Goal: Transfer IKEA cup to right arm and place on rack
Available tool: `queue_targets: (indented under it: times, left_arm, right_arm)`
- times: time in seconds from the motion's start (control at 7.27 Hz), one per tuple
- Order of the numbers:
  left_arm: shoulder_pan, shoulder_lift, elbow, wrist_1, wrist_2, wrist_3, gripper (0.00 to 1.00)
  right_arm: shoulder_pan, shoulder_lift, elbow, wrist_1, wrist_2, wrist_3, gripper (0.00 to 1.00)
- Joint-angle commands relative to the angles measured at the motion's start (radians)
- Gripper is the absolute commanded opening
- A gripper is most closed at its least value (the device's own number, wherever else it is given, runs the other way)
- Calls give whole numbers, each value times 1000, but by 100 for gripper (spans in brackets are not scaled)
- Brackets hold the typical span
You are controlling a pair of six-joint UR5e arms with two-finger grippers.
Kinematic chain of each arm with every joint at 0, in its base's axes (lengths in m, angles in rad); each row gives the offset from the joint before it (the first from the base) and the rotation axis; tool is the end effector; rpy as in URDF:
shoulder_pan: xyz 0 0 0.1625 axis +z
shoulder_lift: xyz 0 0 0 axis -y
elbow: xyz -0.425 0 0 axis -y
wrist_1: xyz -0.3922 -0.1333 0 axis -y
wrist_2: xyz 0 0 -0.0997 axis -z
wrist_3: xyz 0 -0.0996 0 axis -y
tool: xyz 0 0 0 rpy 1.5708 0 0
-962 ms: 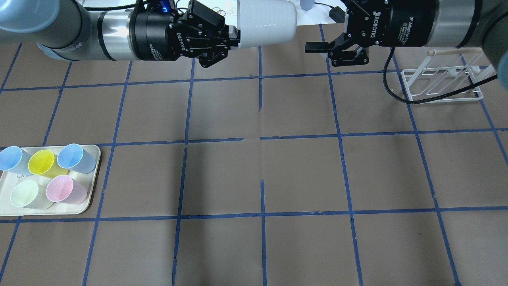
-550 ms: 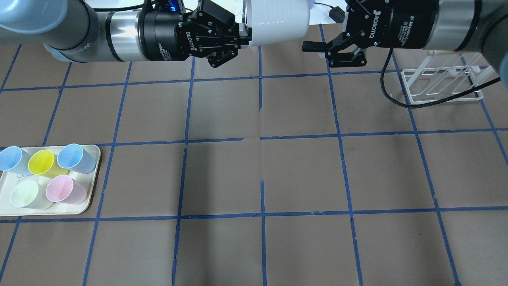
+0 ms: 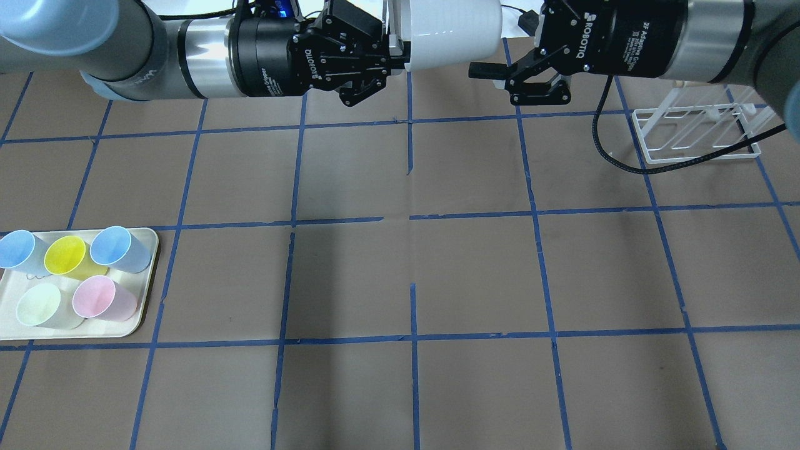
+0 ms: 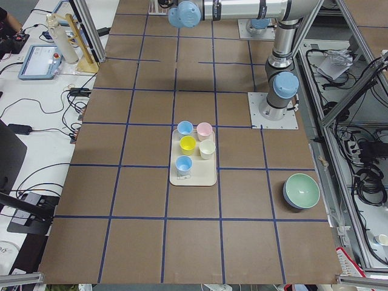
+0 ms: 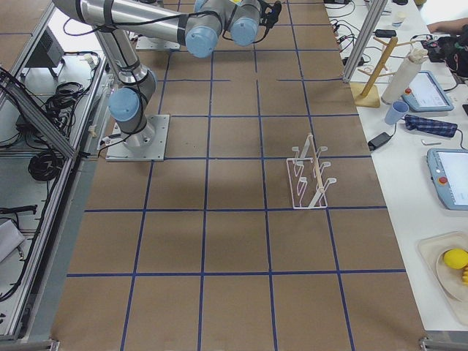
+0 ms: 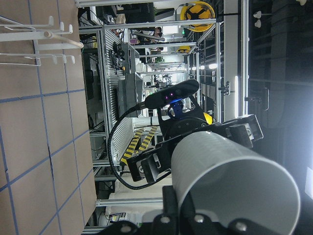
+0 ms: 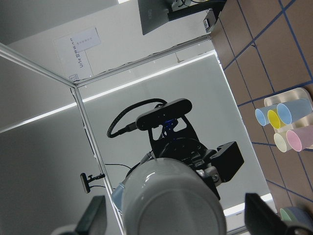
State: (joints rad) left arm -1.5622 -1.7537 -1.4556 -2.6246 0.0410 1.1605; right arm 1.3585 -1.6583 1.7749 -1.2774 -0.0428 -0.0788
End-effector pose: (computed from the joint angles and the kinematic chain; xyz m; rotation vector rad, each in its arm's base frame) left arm -0.2284 -0.5102 0.4623 -0.0532 -1.5877 0.0081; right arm 0.1344 -0.4813 0.4966 0.4194 1.5555 0.1055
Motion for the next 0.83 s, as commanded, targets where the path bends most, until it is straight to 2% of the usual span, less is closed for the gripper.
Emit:
queue_targets:
  times: [0.0,0.28,0.69]
  left_arm:
    - [-1,-3,0,0,-1,-1,0]
    - [-1,-3,-2,0,-1,-1,0]
    - [-1,-3,-2,0,2,-2,0]
  right_arm:
    - [-1,-1,0,19,-11,8,90]
    - [-4,-8,0,67,-11,8,78]
    - [-4,-29,-2,124,-11,8,42]
